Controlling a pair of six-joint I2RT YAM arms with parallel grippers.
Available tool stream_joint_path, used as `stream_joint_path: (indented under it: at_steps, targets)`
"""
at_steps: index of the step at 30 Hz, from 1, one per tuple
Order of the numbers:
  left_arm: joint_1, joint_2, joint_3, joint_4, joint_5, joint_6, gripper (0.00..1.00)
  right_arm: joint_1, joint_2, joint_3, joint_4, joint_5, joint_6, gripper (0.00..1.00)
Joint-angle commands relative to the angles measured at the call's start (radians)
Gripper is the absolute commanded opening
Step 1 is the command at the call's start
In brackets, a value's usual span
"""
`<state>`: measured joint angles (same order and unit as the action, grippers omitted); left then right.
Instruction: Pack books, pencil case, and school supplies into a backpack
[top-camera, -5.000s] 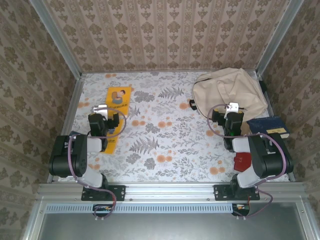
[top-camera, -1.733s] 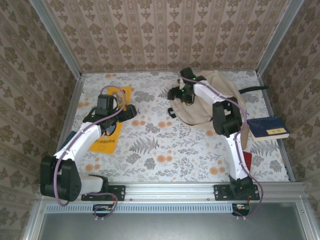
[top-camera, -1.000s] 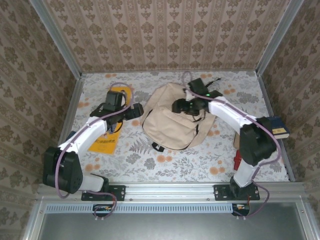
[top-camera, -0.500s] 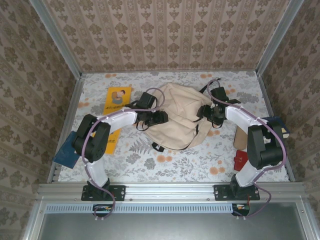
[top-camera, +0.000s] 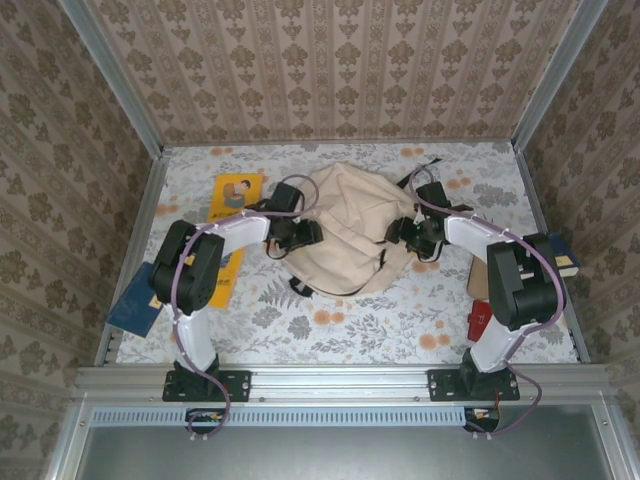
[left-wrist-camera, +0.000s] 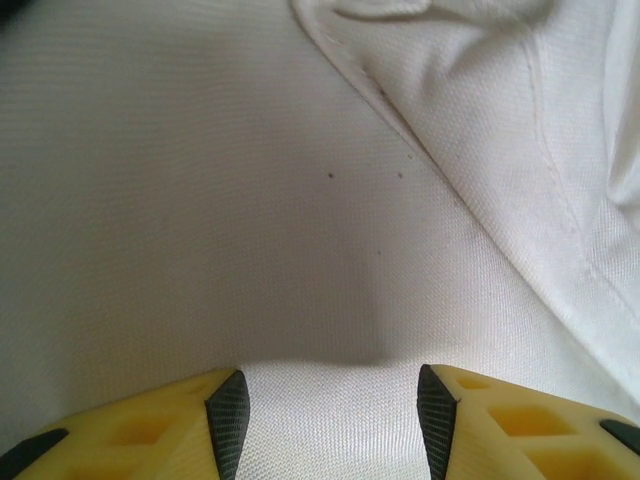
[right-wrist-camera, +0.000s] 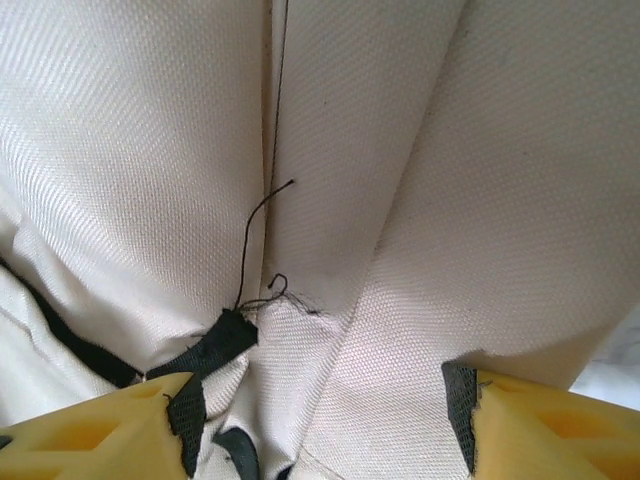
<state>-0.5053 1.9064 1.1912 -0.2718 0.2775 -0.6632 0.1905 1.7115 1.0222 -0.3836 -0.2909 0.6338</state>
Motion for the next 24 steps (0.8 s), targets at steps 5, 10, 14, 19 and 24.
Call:
stream_joint_path:
  at_steps: [5, 10, 14, 19, 24]
  targets:
    - [0.106, 0.058, 0.125, -0.019, 0.075, 0.163, 0.58, 0.082, -0.101, -0.057, 0.049, -0.088, 0.088, 0.69]
    - [0.056, -0.032, 0.160, -0.078, 0.050, 0.163, 0.63, 0.061, -0.197, -0.060, -0.001, 0.071, 0.078, 0.68]
    - [-0.065, -0.105, 0.138, -0.113, -0.048, 0.129, 0.59, 0.023, -0.213, -0.084, 0.002, 0.097, 0.090, 0.67]
    - [-0.220, -0.119, 0.141, -0.143, -0.179, 0.089, 0.51, -0.015, -0.204, -0.121, 0.042, 0.075, 0.116, 0.66]
    - [-0.338, -0.031, 0.247, -0.226, -0.288, 0.137, 0.45, -0.041, -0.209, -0.151, 0.066, 0.052, 0.133, 0.66]
